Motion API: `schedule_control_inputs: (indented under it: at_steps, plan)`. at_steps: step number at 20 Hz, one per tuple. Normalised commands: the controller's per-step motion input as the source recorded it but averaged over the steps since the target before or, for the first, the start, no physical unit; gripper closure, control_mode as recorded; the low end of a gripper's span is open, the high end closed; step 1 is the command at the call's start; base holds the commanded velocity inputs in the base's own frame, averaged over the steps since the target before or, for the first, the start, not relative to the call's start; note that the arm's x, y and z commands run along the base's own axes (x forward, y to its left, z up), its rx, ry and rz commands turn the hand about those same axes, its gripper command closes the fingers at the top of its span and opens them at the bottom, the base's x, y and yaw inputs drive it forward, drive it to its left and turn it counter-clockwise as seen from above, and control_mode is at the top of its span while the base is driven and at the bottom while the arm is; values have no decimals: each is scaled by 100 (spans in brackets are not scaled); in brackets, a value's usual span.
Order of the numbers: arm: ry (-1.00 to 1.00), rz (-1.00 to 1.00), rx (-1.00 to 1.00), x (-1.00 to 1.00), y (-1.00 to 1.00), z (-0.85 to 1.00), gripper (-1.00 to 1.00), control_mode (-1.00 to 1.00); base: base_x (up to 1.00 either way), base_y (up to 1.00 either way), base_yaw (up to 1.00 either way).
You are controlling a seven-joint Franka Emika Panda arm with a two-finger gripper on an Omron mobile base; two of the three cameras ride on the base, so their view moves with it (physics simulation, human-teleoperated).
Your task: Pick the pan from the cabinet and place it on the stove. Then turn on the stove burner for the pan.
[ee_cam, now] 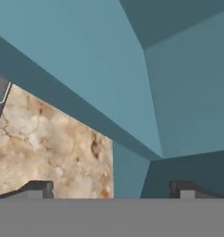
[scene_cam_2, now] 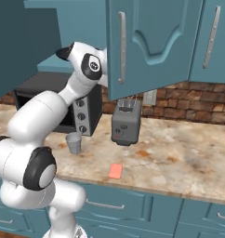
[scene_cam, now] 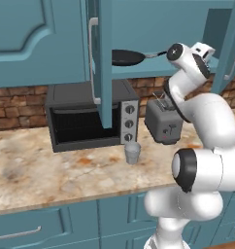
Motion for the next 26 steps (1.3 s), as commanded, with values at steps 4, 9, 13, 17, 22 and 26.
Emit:
schedule_control_inputs:
  at_steps: [4, 9, 13, 17, 22, 26]
  plan:
    - [0, -23, -3, -60, -43, 0, -100, -100, 0, 0, 0]
    - [0, -22, 0, -69, -43, 0, -100, -100, 0, 0, 0]
    - [0, -21, 0, -62, -46, 0, -100, -100, 0, 0, 0]
    - [1, -19, 0, -40, -46, 0, -100, -100, 0, 0, 0]
    - [8, -13, 0, -9, -62, 0, -100, -100, 0, 0, 0]
    - [12, -7, 0, 0, -66, 0, -100, -100, 0, 0, 0]
